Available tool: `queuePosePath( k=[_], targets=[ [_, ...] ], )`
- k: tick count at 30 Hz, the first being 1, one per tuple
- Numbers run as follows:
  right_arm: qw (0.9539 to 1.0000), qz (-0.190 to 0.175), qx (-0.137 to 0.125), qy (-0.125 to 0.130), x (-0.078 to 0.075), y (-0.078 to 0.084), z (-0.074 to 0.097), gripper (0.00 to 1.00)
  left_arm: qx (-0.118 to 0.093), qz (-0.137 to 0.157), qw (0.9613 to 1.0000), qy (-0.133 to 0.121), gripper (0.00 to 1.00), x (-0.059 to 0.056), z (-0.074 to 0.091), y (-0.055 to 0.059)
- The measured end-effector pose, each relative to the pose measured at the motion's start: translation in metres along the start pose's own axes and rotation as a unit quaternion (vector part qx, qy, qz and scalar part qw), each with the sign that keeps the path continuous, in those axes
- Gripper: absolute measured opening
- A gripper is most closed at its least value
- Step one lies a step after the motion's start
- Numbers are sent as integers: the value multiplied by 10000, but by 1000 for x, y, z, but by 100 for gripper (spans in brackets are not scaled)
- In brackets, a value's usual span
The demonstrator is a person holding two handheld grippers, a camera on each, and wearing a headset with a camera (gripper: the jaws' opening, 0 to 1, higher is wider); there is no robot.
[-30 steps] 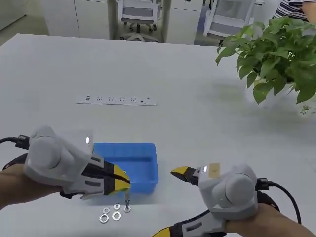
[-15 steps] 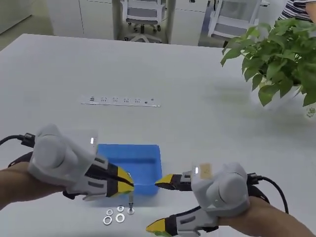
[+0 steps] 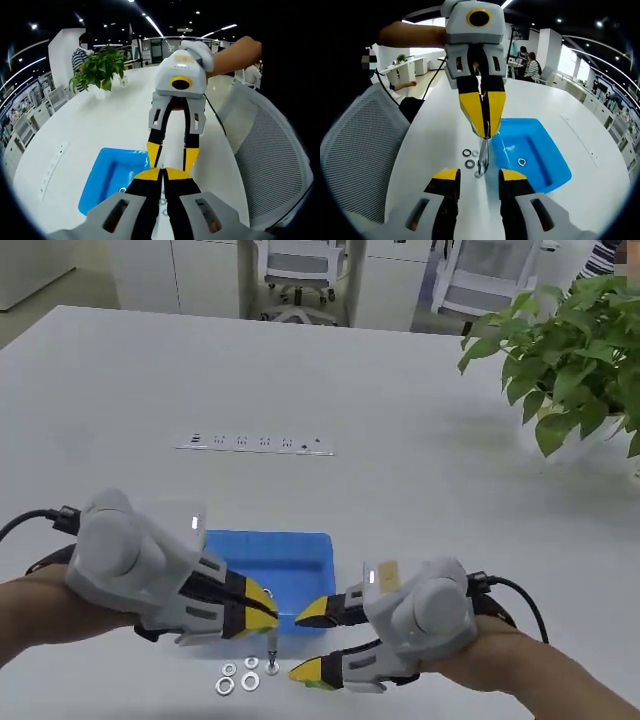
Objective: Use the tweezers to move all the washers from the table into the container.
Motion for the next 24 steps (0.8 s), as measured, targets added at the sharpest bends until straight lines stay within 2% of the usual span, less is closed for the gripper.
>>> queuePosePath(
  k=[9,14,17,24],
  targets=[
    [9993,318,87,-180,-3,-8,-16,20,11,-12,10000,27,5,0,-1,0],
    [9990,357,93,-260,-5,-10,-23,16,20,-18,10000,39,5,-1,-1,-1],
    [9987,431,128,-235,-5,-10,-25,11,27,-16,10000,49,5,-1,-1,-1],
    [9981,548,131,-253,-4,-10,-25,10,35,-3,10000,41,5,-1,-1,-1]
  ],
)
Point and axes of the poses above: the centre of the closed fingertips' face, and the gripper's own axes: z roughly backward along the fingers, x roughly to its left, y roughly out of its underside, the point moved 4 cm from there along z, roughly backward along the fingers, and after that the axes turned 15 degrees about x, right-handed, at the moved point
